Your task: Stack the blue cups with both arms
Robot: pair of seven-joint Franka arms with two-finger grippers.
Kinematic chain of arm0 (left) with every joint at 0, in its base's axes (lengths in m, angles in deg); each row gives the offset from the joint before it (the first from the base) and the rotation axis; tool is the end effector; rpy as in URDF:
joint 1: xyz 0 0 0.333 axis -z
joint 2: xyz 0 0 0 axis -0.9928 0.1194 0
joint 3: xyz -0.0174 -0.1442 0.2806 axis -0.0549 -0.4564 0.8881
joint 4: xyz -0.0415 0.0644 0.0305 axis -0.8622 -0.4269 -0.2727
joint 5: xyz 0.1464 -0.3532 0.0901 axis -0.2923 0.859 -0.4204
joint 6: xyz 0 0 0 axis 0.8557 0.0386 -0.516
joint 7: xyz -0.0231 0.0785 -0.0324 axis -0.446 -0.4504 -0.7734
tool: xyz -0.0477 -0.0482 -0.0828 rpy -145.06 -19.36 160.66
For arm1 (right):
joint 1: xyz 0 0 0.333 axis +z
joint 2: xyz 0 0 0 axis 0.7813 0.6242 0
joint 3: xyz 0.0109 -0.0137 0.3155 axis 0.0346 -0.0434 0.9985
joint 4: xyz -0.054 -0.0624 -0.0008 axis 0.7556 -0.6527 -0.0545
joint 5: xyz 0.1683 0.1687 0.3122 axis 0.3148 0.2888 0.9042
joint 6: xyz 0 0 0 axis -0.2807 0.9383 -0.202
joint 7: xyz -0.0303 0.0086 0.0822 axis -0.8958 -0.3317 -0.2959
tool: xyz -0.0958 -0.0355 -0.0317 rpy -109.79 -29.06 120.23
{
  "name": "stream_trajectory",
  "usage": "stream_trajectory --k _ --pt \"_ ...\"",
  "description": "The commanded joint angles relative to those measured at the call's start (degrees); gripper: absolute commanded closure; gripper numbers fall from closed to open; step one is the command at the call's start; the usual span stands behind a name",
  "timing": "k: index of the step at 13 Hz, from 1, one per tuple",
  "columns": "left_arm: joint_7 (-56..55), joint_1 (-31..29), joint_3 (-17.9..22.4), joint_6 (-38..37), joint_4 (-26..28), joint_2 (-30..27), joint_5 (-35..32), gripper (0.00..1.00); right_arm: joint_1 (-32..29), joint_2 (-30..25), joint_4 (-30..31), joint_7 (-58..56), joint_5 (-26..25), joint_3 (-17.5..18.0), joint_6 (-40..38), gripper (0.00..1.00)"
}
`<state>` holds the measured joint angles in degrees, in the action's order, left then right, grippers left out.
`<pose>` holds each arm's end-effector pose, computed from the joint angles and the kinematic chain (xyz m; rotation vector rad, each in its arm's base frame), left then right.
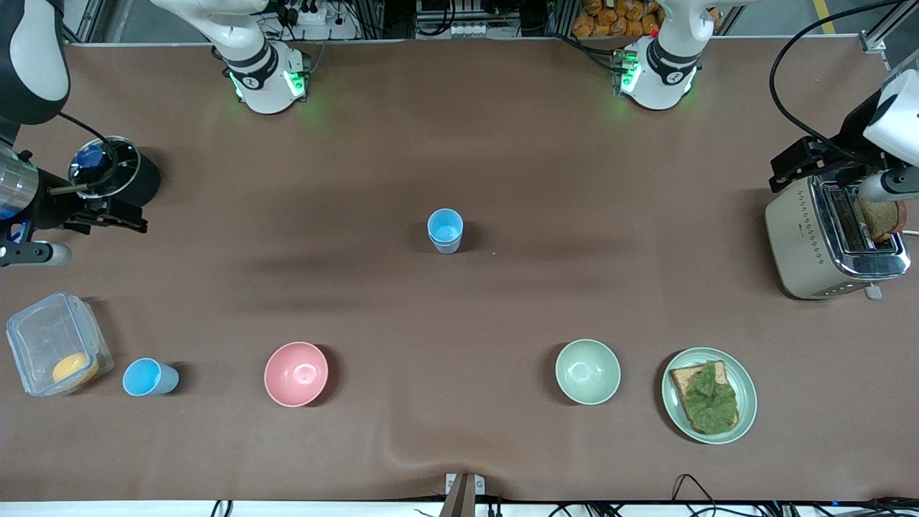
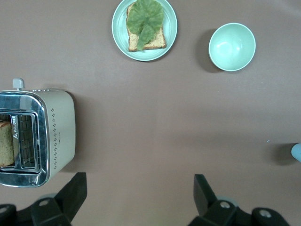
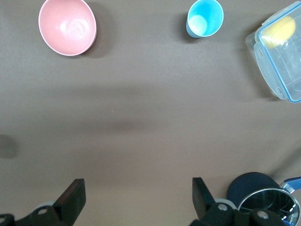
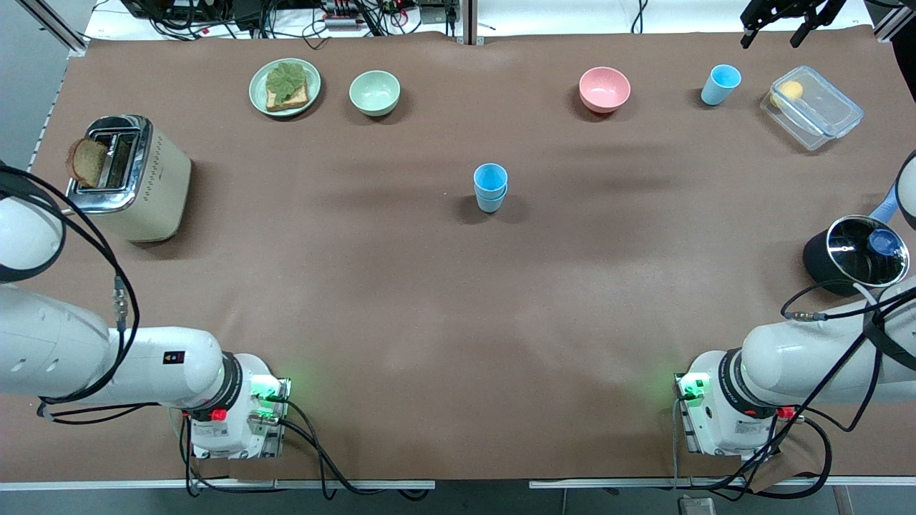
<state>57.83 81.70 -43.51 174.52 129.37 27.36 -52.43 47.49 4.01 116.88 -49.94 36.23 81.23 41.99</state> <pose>0.5495 -0.0542 0.6393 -3.1366 -0.0969 -0.0163 0.5881 -0.0215 0.5457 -3.1160 -0.0146 0.1777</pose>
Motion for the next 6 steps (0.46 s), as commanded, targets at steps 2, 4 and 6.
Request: stream_trajectory --k 2,4,6 --pt "1.1 0.1 0.4 -0.5 0.5 -1.0 1.2 0.0 0.1 -1.7 1.6 -0.4 -0.4 0.0 0.2 0.0" --pt "1.1 0.0 0.3 -0.5 0.8 -1.0 1.3 0.0 0.2 -1.7 1.6 -0.4 -0.4 0.0 0.2 0.0" --pt "1.0 0.1 0.2 -0.6 0.7 -0.9 1.3 0.0 0.1 -1.7 1.6 -0.4 -0.3 0.0 0.2 0.0"
